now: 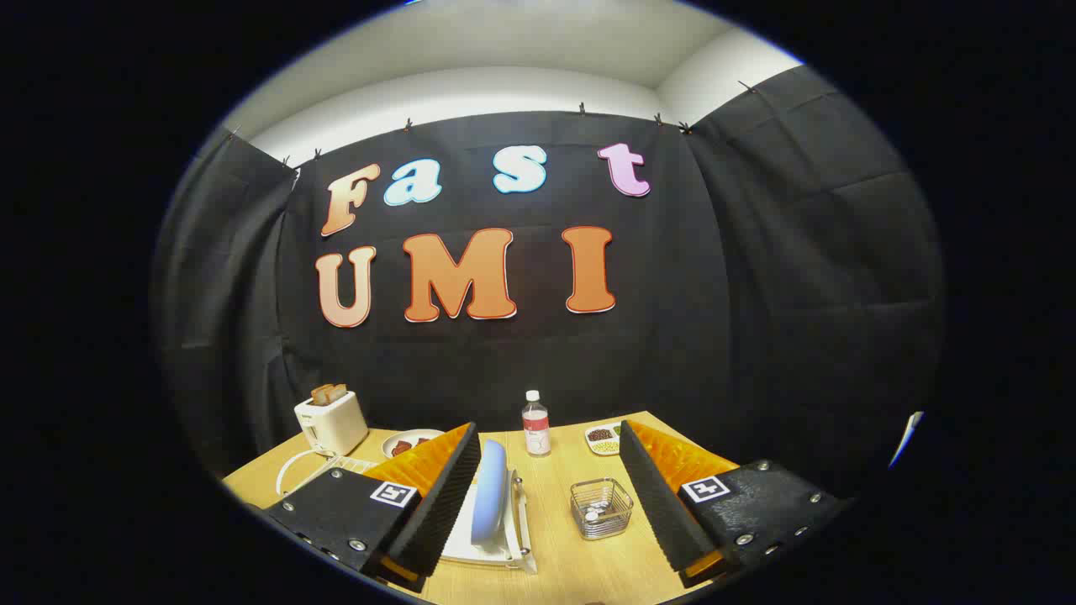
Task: Take the plate from the dish rack, then take the spoon from the basket and place it into the plate.
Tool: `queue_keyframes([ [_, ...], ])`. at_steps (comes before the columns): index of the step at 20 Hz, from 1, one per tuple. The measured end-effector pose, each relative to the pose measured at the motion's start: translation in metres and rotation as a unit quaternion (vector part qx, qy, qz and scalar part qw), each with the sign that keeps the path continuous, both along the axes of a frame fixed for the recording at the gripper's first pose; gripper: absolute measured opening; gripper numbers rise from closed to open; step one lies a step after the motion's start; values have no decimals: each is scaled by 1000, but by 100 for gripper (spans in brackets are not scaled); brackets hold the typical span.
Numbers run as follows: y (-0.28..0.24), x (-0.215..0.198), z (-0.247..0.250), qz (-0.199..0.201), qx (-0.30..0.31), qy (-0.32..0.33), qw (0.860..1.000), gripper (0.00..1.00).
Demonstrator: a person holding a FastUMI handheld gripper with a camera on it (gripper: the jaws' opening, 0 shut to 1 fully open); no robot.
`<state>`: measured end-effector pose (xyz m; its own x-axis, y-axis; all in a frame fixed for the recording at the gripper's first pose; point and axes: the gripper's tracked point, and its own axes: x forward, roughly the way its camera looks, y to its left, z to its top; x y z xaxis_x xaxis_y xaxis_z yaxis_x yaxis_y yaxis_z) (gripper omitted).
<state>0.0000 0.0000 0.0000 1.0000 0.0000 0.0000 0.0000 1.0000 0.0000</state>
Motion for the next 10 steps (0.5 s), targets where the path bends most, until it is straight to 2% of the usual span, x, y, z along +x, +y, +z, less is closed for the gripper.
queue_keyframes([
  [1,5,-4,2,-6,14,-1,1000,98],
  [3,29,-9,4,16,33,3,999,98],
  [7,42,-6,3,10,9,35,999,99],
  [10,55,-8,18,23,1,29,999,98],
])
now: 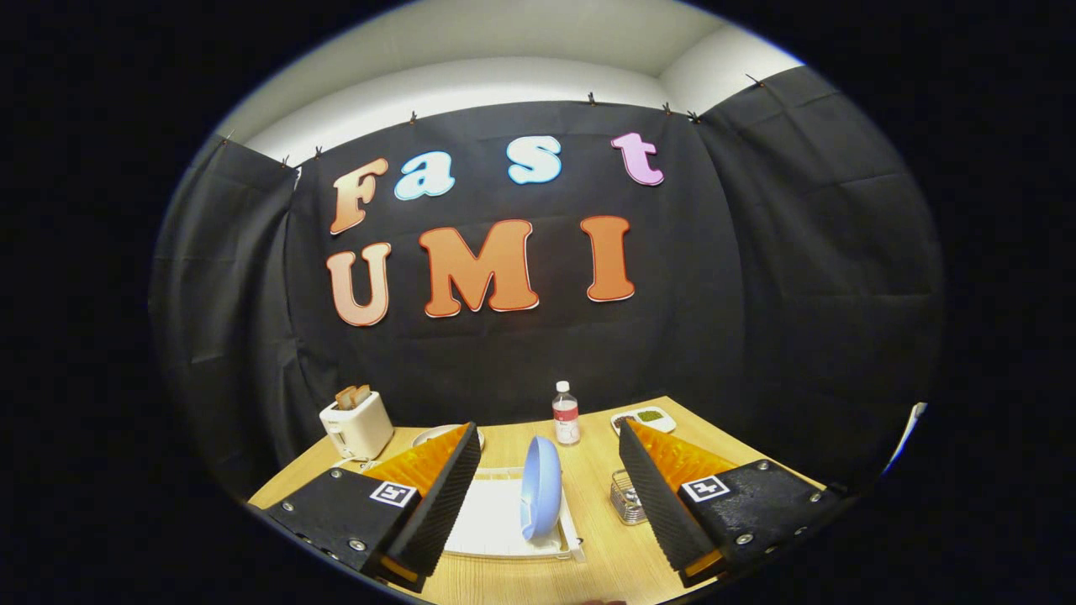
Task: Take the plate from the dish rack, then take the spoon from the basket and place it into the plate.
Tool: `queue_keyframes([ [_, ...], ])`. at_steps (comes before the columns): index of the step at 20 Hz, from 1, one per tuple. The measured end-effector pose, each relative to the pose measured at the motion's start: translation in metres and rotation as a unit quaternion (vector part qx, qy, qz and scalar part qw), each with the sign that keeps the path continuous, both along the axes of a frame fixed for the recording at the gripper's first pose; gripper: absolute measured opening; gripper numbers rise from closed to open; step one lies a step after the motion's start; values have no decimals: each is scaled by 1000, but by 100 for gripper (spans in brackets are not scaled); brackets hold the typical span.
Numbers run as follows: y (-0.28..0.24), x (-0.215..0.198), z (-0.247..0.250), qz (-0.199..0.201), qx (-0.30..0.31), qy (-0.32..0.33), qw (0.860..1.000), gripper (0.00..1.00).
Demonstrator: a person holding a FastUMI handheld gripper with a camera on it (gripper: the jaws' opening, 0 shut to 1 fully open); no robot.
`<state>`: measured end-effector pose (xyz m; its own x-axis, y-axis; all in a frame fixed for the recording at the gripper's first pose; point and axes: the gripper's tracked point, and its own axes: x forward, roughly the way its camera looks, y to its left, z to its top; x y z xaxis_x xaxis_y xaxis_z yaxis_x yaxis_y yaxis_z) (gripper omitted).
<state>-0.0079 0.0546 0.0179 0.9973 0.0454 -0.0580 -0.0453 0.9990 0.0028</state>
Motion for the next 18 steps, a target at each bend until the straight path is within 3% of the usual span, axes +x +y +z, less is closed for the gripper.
queue_keyframes([
  [11,1,6,-5,-3,-29,13,999,99],
  [18,4,37,-8,4,-62,44,997,99],
])
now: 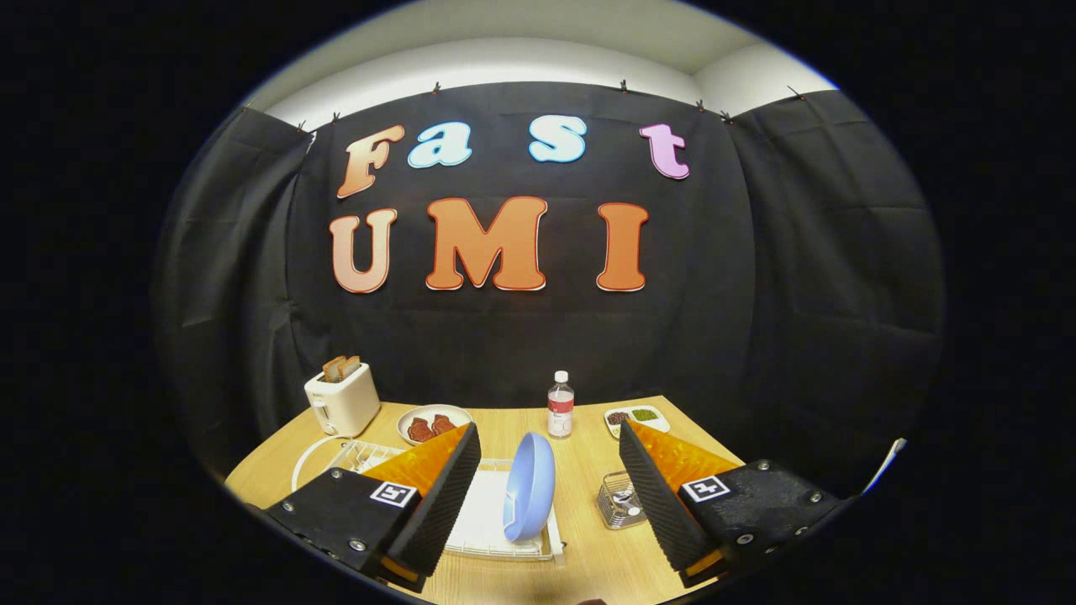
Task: Take the plate from the dish rack, then take the spoon from the basket and place it into the plate.
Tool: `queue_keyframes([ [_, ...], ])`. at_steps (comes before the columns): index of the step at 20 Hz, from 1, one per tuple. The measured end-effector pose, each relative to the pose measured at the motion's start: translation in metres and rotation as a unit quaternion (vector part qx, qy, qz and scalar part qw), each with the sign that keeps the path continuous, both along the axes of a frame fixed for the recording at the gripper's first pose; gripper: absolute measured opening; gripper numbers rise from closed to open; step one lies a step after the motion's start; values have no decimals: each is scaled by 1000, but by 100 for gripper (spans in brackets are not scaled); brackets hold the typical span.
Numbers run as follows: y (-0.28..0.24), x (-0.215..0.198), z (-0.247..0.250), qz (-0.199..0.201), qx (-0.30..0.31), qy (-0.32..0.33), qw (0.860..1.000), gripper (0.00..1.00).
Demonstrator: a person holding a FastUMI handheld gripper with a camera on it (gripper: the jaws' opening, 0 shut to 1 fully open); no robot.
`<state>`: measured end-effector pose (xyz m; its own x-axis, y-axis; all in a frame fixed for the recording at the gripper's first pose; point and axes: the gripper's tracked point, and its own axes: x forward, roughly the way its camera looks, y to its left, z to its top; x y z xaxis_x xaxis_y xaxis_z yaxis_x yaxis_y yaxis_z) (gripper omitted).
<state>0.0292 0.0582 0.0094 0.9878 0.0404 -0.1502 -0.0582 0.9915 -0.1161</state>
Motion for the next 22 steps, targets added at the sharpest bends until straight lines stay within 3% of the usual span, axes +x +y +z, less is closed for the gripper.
queue_keyframes([
  [11,1,71,-78,2,-60,146,988,99],
  [13,-4,77,-100,-16,-61,183,981,99],
  [20,11,85,-153,-20,-61,253,965,99],
  [22,9,85,-165,-33,-63,273,959,94],
])
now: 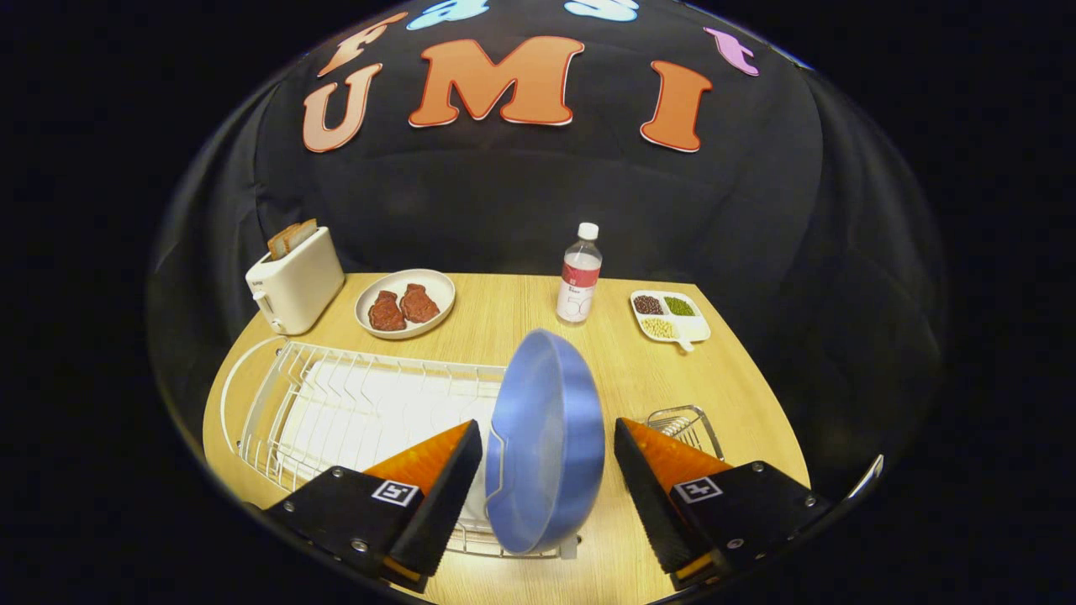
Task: Take the plate from the dish rack, then take the spoon from the basket and place it into the plate.
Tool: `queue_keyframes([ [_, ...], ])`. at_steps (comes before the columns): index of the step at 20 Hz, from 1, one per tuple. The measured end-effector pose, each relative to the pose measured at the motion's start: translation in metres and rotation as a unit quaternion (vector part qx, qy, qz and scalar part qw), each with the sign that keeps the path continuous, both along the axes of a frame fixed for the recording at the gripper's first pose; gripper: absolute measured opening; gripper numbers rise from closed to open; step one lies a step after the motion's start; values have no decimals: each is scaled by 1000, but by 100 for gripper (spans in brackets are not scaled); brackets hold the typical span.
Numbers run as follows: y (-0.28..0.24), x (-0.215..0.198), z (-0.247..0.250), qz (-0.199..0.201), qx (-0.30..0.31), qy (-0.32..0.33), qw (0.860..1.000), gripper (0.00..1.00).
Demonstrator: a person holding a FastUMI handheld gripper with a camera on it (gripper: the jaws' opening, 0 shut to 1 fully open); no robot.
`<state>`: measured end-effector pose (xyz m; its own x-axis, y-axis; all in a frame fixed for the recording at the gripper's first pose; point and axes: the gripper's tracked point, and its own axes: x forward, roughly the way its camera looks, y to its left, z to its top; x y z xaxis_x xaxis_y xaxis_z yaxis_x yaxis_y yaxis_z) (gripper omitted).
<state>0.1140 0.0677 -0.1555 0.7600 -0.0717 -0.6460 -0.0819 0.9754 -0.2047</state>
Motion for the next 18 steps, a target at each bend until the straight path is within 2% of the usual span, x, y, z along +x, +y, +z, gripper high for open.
queue_keyframes([
  [1,1,0,-6,-6,3,10,1000,87],
  [4,-3,1,-17,-24,-2,24,999,74],
  [9,-13,7,-18,-54,-13,21,998,31],
  [12,-17,10,-13,-74,-12,12,997,25],
  [18,-10,18,5,-61,-61,-19,996,25],
])
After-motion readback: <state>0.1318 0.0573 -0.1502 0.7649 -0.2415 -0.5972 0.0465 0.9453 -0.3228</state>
